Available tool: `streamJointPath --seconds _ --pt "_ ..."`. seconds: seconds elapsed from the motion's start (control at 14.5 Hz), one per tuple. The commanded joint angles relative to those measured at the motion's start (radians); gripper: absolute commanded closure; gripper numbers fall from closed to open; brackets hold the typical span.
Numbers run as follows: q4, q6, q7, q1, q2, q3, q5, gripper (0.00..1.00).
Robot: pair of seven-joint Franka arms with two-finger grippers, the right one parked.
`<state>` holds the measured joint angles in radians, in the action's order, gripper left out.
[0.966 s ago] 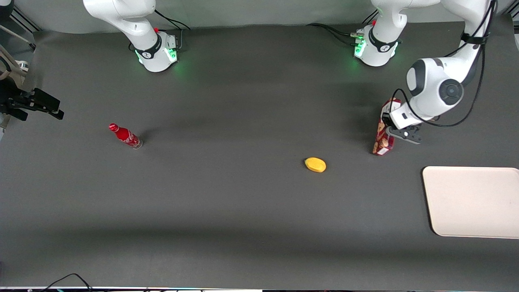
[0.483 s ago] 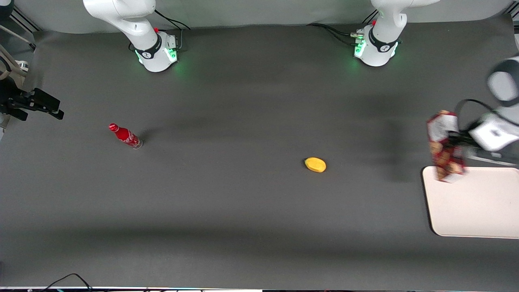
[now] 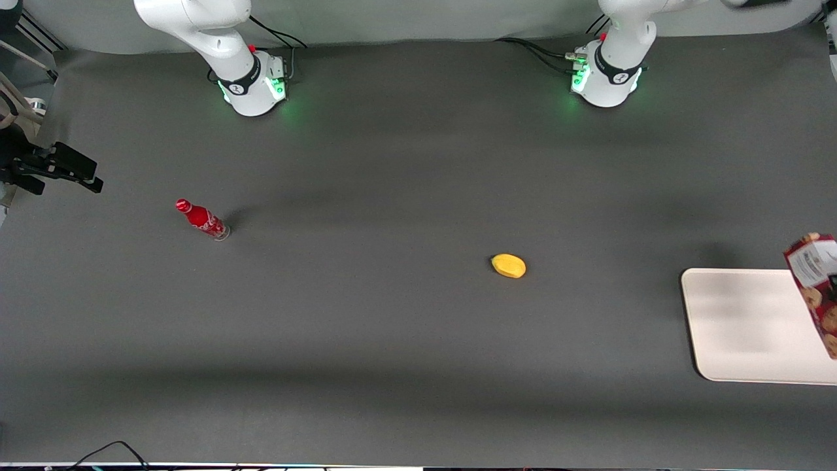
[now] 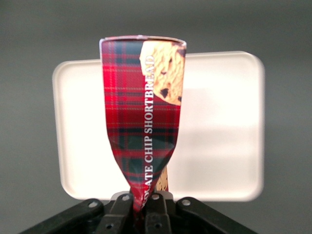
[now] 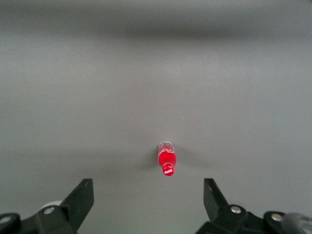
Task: Place red cookie box on tray
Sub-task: 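Lower the box onto the tray, open the left gripper, rise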
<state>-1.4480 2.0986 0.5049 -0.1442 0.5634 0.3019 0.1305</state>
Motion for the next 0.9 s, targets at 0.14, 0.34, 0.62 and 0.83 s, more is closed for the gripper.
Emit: streamJointPath --seconds 0.14,0.34,0.62,0.83 --pt "0.407 -0.017 0.017 -0.144 0.34 0.011 0.069 1.0" --pt "0.474 -0.045 0.015 -0.172 0.429 0.008 0.104 1.0" --pt "0.479 -0.02 0.017 -0.179 0.455 0.009 0.103 1.0" --pt "0.471 0.001 0.075 -0.183 0.454 0.003 0.113 0.02"
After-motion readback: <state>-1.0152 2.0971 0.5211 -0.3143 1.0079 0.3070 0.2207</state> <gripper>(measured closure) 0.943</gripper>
